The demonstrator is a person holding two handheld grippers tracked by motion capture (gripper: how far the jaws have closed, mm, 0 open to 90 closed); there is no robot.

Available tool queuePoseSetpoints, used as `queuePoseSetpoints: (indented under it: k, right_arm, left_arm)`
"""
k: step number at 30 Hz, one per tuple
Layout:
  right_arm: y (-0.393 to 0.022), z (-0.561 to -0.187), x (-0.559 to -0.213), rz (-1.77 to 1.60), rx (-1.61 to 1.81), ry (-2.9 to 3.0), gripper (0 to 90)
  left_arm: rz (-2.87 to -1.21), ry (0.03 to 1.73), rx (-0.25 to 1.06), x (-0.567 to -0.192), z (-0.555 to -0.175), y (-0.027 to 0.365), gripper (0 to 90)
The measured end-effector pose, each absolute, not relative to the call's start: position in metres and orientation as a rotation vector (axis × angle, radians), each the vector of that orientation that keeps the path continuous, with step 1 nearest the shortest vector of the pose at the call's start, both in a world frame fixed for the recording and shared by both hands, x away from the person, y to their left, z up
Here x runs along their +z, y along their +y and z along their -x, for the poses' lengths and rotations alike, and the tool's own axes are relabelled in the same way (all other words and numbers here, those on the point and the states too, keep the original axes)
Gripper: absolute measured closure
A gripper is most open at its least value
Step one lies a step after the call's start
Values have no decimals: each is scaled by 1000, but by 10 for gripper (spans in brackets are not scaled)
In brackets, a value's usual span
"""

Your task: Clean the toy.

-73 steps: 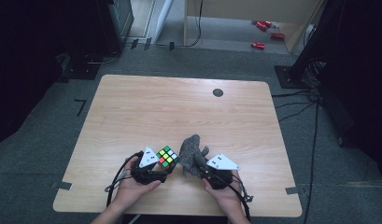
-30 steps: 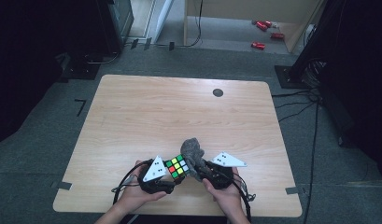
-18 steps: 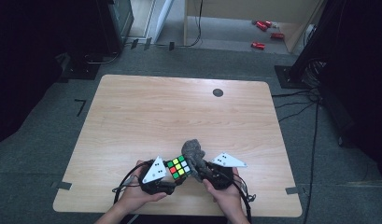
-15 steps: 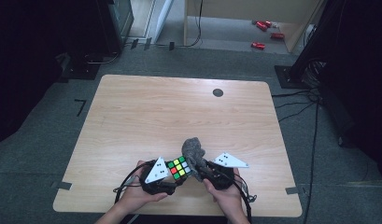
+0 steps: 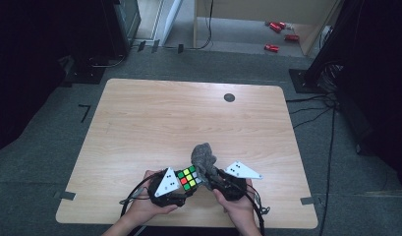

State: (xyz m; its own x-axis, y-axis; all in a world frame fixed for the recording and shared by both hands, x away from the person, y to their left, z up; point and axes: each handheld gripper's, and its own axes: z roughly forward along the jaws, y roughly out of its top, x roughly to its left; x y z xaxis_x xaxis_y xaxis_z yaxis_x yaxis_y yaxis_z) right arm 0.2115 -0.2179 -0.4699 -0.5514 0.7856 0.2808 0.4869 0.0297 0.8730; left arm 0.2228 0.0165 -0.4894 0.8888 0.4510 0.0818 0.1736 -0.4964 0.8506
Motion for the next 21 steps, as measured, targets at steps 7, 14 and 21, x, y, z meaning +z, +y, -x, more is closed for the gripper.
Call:
queuePoseSetpoints:
  k: [7, 14, 21]
  right_arm:
    - [-220, -214, -479, -1343, 1505, 2044, 728]
    - [-219, -211, -470, -1314, 1532, 2020, 726]
    - [-217, -214, -484, -1347, 1500, 2046, 726]
  left_arm:
    - [-2020, 448, 335, -480, -220, 20, 352]
    - [-2037, 461, 300, -482, -224, 20, 352]
    - [-2047, 474, 296, -481, -225, 22, 352]
